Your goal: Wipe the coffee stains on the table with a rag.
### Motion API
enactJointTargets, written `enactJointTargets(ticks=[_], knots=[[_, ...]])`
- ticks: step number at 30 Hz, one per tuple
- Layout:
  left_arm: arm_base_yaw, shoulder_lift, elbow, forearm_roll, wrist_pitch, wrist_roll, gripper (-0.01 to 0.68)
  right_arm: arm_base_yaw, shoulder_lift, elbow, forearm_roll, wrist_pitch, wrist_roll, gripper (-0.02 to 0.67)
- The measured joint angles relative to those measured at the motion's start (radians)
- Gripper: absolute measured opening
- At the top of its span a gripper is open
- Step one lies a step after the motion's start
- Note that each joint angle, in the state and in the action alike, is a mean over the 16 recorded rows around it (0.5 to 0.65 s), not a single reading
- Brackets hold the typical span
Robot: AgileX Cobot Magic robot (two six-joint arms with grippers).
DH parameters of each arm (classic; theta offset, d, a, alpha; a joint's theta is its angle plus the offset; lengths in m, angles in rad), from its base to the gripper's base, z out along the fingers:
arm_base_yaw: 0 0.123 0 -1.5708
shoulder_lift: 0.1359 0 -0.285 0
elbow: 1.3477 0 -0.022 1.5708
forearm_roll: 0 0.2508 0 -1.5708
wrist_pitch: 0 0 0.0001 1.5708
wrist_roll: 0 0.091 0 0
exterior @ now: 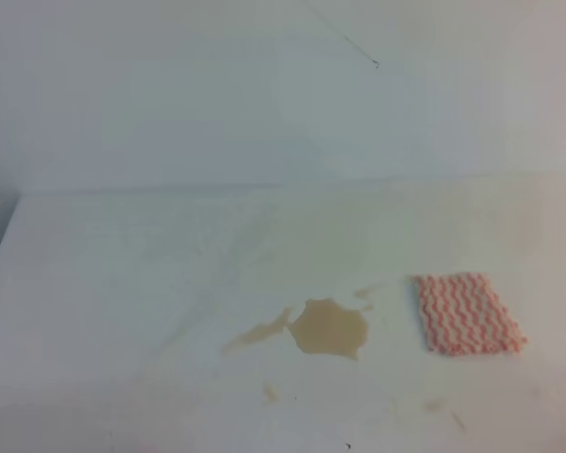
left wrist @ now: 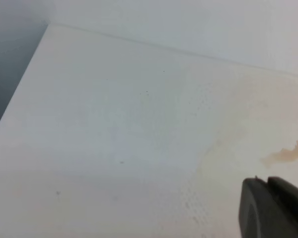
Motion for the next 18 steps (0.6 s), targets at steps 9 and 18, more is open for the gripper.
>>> enactJointTargets(ticks=[9,18], knots=[[0.000,0.000,0.000,0.000,-0.001,0.000,-0.001,0.000,0.000,0.000,-0.058,-0.004,-0.016,-0.004],[0.000,0.000,-0.006,0.000,0.000,0.000,-0.001,0.000,0.000,0.000,-0.097,-0.007,-0.026,-0.003]])
